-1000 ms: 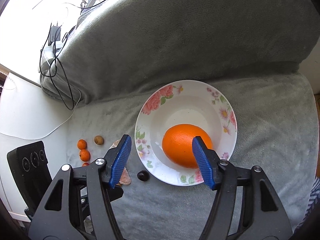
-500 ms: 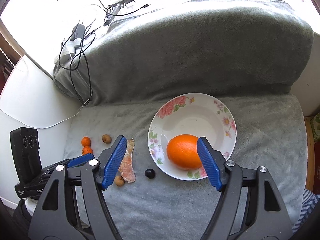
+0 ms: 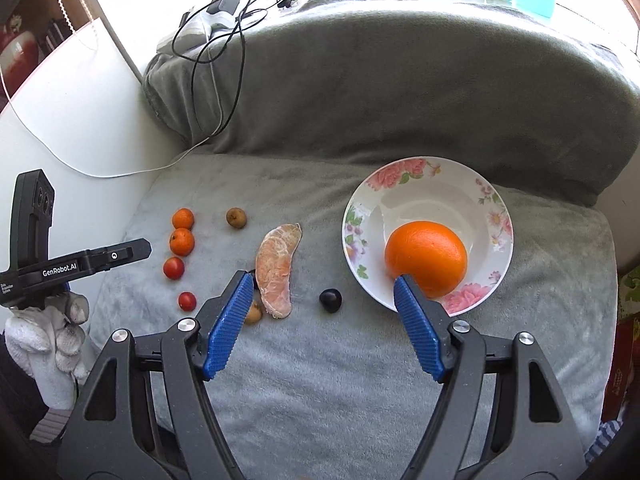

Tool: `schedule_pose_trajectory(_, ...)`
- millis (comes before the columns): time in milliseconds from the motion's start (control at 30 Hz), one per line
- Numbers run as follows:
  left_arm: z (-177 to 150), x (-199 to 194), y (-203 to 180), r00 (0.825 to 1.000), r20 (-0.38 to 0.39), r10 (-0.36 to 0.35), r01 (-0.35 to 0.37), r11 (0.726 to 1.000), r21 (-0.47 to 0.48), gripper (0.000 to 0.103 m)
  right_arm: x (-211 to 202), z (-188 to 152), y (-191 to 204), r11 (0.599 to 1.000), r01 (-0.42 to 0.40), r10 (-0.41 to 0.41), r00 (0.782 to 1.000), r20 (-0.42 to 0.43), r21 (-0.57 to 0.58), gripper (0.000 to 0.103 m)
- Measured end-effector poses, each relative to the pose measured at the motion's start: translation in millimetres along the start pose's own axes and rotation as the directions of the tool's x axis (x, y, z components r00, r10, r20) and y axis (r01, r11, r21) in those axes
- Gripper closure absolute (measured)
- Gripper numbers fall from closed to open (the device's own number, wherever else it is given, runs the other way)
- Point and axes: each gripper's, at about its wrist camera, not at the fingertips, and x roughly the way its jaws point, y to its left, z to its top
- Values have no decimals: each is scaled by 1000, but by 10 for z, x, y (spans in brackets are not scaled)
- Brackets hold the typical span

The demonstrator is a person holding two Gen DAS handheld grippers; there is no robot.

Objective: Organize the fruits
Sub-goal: 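Open the left tool to release the orange and withdraw, then grasp the small brown potato-like fruit with the right tool while the left tool grasps a mandarin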

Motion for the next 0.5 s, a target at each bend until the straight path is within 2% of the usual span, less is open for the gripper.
schedule_pose_trajectory(233,-45,-48,276,999,11,51,-50,998,-32,45,130,-218,283,994,-41,35,997,-62,-98,29)
schedule_pose_trajectory(300,-40,-36,320,998,8,64,-64,998,-24,45,198,-259,367,992,-59,48,995,-92,-115,38)
schedule_pose_trajectory(433,0,-26,377,998,14,67,-67,998,-15,45,322,-352,477,990,-82,67,989,-131,-114,43)
schedule_pose_trajectory(500,21,7,413,998,12,67,-67,998,-15,45,388,-393,508,990,-96,79,985,-153,-106,51)
